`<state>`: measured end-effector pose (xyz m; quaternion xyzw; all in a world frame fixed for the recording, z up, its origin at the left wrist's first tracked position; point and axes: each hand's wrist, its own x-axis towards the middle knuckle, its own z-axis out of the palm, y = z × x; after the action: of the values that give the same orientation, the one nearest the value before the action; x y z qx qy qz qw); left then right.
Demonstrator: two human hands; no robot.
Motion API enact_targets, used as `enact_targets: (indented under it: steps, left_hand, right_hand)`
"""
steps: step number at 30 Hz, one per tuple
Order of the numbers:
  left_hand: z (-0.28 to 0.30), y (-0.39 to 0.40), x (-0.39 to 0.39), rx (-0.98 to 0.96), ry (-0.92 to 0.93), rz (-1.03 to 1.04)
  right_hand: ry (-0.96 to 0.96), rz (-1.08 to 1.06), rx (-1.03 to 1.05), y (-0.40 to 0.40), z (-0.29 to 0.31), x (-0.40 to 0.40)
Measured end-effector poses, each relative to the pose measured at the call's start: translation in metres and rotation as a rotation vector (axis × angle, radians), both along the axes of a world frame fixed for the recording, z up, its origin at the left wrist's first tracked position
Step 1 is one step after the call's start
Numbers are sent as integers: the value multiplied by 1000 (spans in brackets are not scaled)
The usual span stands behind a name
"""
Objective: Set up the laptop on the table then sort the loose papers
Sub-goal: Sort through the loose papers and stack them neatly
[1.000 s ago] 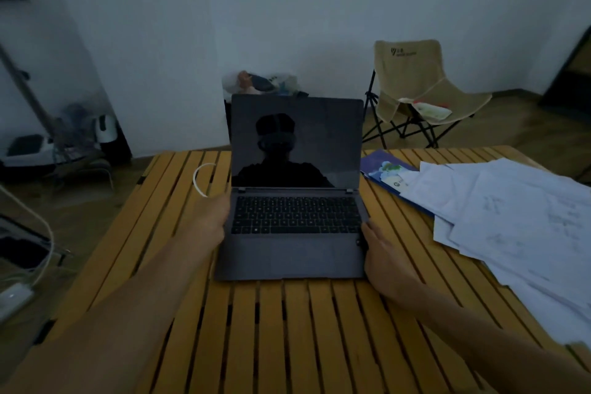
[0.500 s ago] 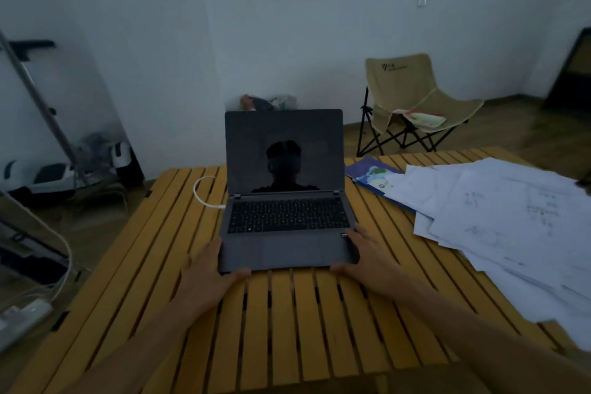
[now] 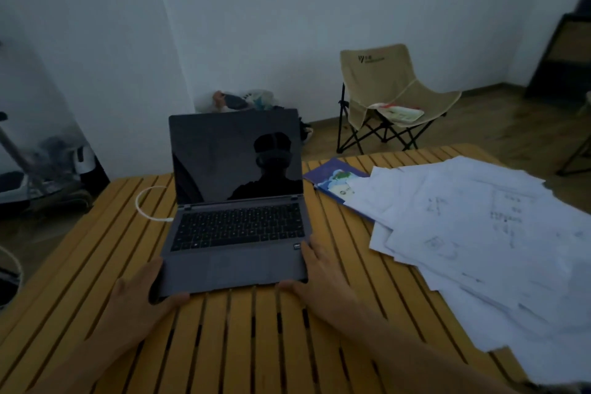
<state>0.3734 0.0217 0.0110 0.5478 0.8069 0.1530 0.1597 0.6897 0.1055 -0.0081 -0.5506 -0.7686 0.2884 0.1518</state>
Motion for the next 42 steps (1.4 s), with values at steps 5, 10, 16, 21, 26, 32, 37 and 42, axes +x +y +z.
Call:
enact_targets:
  steps: [5, 10, 16, 21, 26, 32, 37, 42]
  left_hand:
    - [11, 0, 9, -122, -39, 27]
    - [21, -1, 68, 10, 176, 62]
    - [35, 16, 251, 114, 117, -456]
    - [39, 91, 375, 51, 200, -769]
    - [10, 109, 417, -52, 352, -900]
    - [-16, 72, 400, 345, 418, -957]
    - [-17, 38, 387, 368, 356, -922]
    - [-3, 19, 366, 298, 193, -821]
  right_hand:
    - [26, 50, -40, -15, 24, 26]
    - [-157, -4, 60, -30, 75, 114]
    - [-341, -244, 97, -23, 76, 241]
    - [-452, -330, 33, -7, 46, 302]
    - [-234, -421, 32, -5, 22, 321]
    - [420, -905, -63, 5, 55, 317]
    - [271, -892, -33, 0, 52, 308]
    - [-387, -694, 408, -19, 61, 308]
